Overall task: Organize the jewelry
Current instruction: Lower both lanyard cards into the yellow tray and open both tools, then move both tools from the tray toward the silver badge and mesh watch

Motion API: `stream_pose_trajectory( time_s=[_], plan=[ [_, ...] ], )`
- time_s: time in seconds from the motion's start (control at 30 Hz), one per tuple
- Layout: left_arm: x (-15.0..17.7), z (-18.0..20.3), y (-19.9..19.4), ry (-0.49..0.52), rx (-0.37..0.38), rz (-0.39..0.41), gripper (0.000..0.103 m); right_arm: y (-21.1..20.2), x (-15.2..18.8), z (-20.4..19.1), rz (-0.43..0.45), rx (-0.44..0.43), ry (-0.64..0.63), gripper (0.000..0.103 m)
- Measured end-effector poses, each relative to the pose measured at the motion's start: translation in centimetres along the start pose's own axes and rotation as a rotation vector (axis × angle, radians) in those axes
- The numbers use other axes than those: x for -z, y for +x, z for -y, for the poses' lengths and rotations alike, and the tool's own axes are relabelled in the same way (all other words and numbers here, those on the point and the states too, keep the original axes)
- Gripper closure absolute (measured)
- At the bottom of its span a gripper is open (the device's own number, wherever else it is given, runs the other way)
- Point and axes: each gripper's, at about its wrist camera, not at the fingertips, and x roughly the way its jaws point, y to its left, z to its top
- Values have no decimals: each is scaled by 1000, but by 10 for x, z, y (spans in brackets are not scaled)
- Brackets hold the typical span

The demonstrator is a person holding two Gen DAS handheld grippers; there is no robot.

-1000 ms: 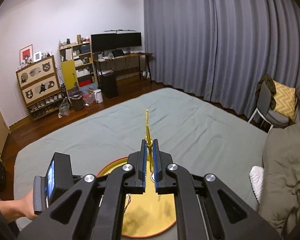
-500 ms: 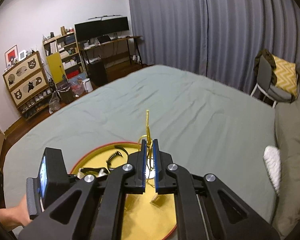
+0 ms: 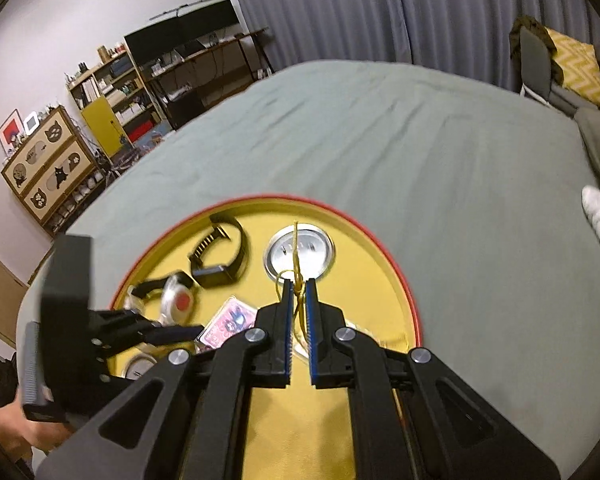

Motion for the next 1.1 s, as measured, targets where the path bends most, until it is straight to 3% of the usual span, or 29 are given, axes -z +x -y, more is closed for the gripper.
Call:
stream_pose_trajectory(
  time_s=[0.2, 0.37, 0.43, 0.47, 0.5, 0.77, 0.83, 0.87, 1.1],
  plan=[
    [8, 8, -4, 28, -27, -2, 37, 13, 14, 5, -38, 2, 31, 96],
    [14, 4, -30, 20, -2, 61, 20, 24, 27, 6, -78, 32, 27, 94],
    [21, 3, -41, 27, 4, 81, 16, 26, 31, 6, -85, 47, 38, 59],
    [25, 5, -47, 40, 3, 85, 15, 28, 33, 5, -87, 49, 41, 29],
    [28, 5, -51, 50, 2, 87, 15, 28, 34, 3, -84, 49, 41, 24],
    [58, -8, -95, 98, -32, 99, 14, 12, 30, -19, -82, 71, -2, 24],
    [64, -11, -118, 115, -46, 114, 12, -8, 20, -27, -53, 60, -4, 21],
    [68, -13, -130, 116, -46, 126, 11, -25, 14, -33, -28, 44, -4, 14],
    [114, -30, -213, 76, 1, 239, 5, -136, 7, -89, 96, -77, -73, 9]
  ],
)
